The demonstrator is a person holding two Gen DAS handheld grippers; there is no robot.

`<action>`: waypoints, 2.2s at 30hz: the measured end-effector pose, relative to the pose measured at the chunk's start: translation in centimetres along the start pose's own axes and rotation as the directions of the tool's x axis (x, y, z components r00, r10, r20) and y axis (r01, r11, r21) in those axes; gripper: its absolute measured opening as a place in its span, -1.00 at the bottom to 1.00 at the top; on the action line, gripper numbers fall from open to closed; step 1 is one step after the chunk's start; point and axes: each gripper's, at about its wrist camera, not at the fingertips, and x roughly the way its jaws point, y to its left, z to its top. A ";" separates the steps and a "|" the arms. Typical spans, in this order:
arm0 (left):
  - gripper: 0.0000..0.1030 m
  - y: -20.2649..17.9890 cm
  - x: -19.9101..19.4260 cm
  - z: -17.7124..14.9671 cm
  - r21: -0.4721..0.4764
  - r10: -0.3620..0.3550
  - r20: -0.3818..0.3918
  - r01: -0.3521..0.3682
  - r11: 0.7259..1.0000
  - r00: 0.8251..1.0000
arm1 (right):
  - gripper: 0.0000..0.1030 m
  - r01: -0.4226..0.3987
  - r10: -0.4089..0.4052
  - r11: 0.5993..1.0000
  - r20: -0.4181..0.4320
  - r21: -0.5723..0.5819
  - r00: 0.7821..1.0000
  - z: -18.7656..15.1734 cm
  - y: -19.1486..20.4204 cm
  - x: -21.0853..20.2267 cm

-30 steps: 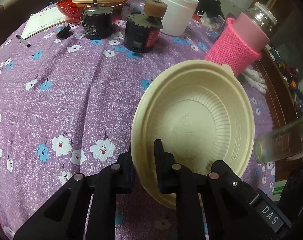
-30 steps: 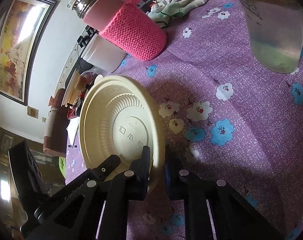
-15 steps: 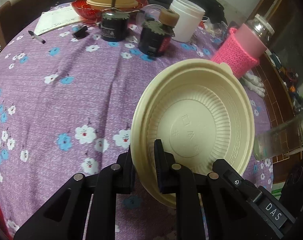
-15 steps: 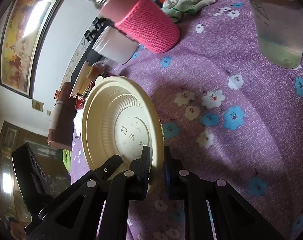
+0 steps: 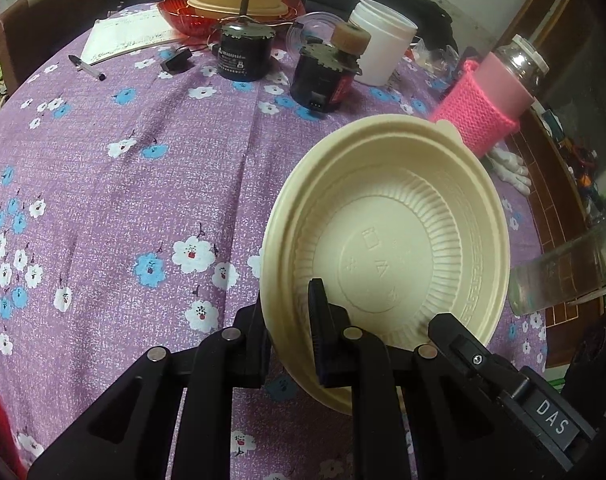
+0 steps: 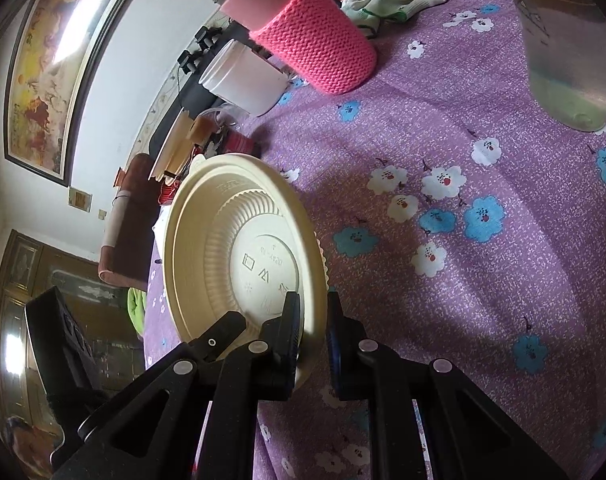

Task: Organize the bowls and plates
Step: 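Close both grippers together on the rim of the beige bowl, then carry the beige bowl with both grippers and lower it onto the white bowls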

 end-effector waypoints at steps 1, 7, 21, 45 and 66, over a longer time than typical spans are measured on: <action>-0.74 0.0 -0.1 0.0 -0.001 -0.003 -0.001 0.003 1.000 1.000 | -0.75 -0.001 0.001 1.000 0.002 0.002 1.000 0.1 0.0 0.0; -0.74 0.3 -0.8 -0.2 0.001 -0.001 0.005 0.001 1.000 1.000 | -0.76 -0.006 0.006 1.000 0.015 -0.016 1.000 0.1 0.1 -0.2; -0.73 3.5 -5.6 -4.2 0.021 0.008 0.036 -0.008 1.000 0.999 | -0.76 -0.045 0.044 0.997 -0.015 -0.067 0.999 -4.6 2.1 -2.1; -0.67 23.4 -30.2 -18.0 -0.183 0.213 0.333 -0.158 0.970 0.919 | -0.76 -0.312 0.221 0.794 -0.231 -0.522 0.948 -25.0 22.9 -8.5; -0.39 30.9 -24.2 -19.3 -0.220 0.265 0.149 -0.230 0.948 0.953 | -0.67 -0.172 0.002 0.721 -0.246 -0.672 0.969 -34.1 26.4 -0.2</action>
